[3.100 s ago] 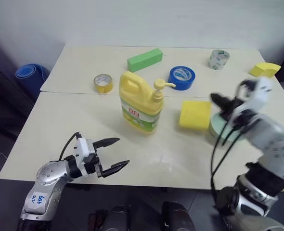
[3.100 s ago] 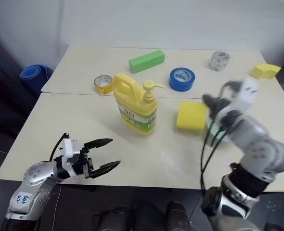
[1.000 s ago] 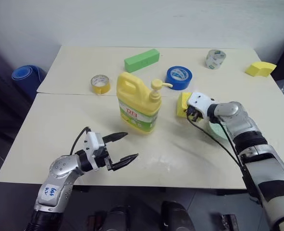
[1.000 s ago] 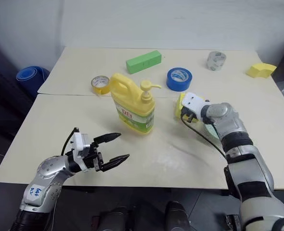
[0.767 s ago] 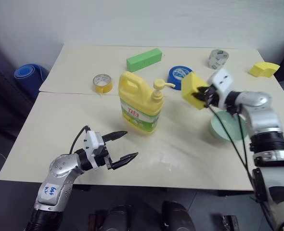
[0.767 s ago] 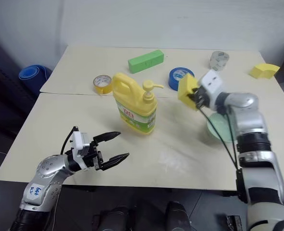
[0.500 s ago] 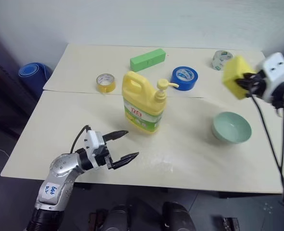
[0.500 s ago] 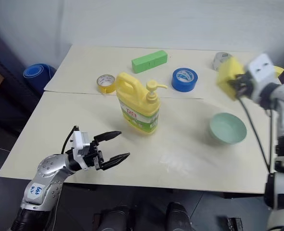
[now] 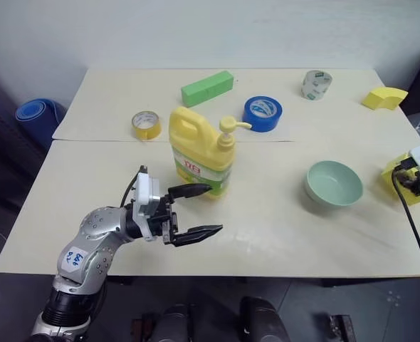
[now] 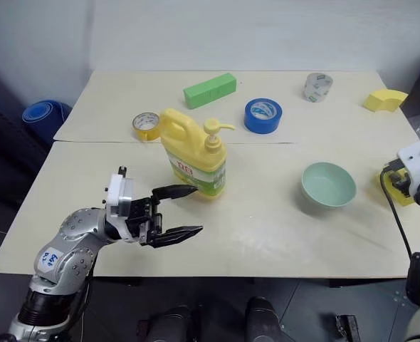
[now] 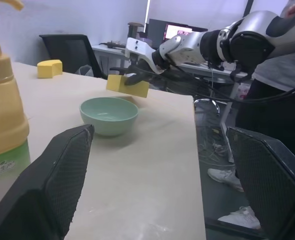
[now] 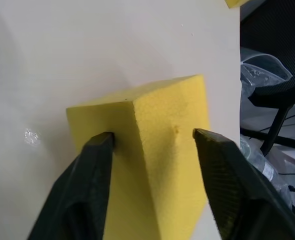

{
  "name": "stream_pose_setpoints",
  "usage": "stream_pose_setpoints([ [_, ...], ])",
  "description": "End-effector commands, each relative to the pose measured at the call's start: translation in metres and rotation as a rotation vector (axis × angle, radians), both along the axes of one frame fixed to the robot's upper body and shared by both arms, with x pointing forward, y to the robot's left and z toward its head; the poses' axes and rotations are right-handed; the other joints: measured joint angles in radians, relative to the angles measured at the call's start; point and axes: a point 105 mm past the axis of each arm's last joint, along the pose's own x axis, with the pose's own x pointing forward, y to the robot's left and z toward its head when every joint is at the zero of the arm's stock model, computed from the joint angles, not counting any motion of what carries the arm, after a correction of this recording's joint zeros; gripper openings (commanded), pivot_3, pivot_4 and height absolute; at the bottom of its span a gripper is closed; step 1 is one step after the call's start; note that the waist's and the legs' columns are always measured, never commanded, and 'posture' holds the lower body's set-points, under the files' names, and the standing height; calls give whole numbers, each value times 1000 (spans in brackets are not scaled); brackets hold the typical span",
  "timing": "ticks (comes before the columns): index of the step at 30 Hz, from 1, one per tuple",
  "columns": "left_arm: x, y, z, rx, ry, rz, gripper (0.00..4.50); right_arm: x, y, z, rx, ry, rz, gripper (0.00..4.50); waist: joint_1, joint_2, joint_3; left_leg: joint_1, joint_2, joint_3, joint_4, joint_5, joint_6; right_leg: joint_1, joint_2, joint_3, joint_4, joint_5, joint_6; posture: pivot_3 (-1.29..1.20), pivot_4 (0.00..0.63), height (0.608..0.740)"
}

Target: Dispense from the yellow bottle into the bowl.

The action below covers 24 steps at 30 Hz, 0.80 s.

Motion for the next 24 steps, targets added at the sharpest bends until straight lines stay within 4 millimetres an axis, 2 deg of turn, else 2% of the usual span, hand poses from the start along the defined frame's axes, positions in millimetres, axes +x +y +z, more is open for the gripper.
stream_pose_setpoints([
  [1, -8, 0, 3, -22, -23, 16, 4500, -13, -15, 53, -25, -152, 41, 3874, 5, 2, 1, 0, 0, 0, 0, 0, 0, 0, 0, 0, 0, 0, 0, 0, 150, 740],
  [3, -9, 1, -3, -15, -14, 37, 4500, -18, -8, 63, -28, -159, 146, 4469, 10, 2, 1, -1, -1, -1, 0, 0, 0, 0, 0, 0, -1, 0, 0, 0, 150, 740],
  [7, -10, 1, -7, -12, -7, 49, 4500, -29, -5, 53, -84, -76, 228, 4469, 13, 0, 2, 0, 0, -2, 1, 0, 0, 3, 0, -1, -2, 0, 0, 0, 150, 740],
  [11, -10, -2, -7, -21, 6, 46, 4500, -35, -28, 52, -161, -87, 58, 4469, 21, 2, 2, 1, -1, -1, 2, 0, 0, 6, 0, 0, -5, 0, 0, 0, 150, 740],
  [13, -10, -2, -8, -17, 8, 42, 4500, -33, -29, 55, -166, -109, 31, 4469, 23, 3, 1, 1, -1, 0, 2, 0, 0, 5, 0, 0, -6, 0, 0, 0, 150, 740],
  [15, -9, 0, -9, -9, 6, 46, 4500, -24, -9, 62, -120, -170, 138, 4469, 24, 3, 1, 1, 0, -1, 2, 0, 0, 5, 0, 0, -5, 0, 0, 0, 150, 740],
  [18, -7, 5, -9, 2, 3, 65, 4500, -25, 44, 58, -6, -173, 448, 4469, 25, 3, 1, 1, 0, -1, 2, 0, 0, 5, 1, -1, -5, 0, 0, 0, 150, 740],
  [22, -8, 8, -12, 3, 21, 68, 4500, -51, 113, 22, 150, -70, 699, 4469, 41, 3, 1, 1, 1, -4, 2, 0, 0, 6, 1, -3, -3, 0, 0, 0, 150, 740],
  [24, -12, 8, -14, -2, 54, 47, 4500, -63, 139, 6, 200, -34, 765, 4469, 51, 3, 1, 1, 0, -4, 2, 0, 0, 5, 1, -4, -3, 0, 0, 0, 150, 740],
])
